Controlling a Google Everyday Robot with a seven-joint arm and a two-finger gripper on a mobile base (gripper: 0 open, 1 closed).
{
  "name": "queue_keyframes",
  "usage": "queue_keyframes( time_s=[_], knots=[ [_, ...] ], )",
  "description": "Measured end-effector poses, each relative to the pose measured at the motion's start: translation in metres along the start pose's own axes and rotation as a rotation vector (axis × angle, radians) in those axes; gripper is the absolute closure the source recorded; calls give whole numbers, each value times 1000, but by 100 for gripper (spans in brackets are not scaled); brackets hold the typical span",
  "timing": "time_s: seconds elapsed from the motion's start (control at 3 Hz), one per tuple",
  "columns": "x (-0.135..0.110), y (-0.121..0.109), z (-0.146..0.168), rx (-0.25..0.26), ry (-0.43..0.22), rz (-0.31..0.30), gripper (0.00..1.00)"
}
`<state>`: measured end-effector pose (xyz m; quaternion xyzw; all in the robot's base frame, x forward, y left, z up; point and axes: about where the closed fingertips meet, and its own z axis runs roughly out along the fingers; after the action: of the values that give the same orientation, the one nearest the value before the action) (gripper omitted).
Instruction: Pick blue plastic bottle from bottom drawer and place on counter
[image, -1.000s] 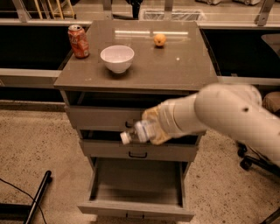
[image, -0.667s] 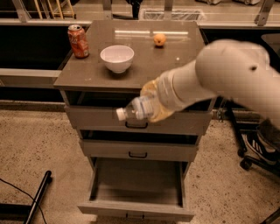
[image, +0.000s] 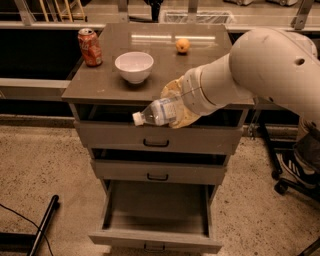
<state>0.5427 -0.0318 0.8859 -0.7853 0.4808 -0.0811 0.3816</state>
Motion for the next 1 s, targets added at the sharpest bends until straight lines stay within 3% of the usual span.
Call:
queue_keyframes(
  time_s=[0.33,0.67,1.0],
  knots=[
    [3,-18,0,-38,40,-26,100],
    [30,-52,5,-92,100,-15,100],
    [80,-80,24,-131,109,82,100]
  ],
)
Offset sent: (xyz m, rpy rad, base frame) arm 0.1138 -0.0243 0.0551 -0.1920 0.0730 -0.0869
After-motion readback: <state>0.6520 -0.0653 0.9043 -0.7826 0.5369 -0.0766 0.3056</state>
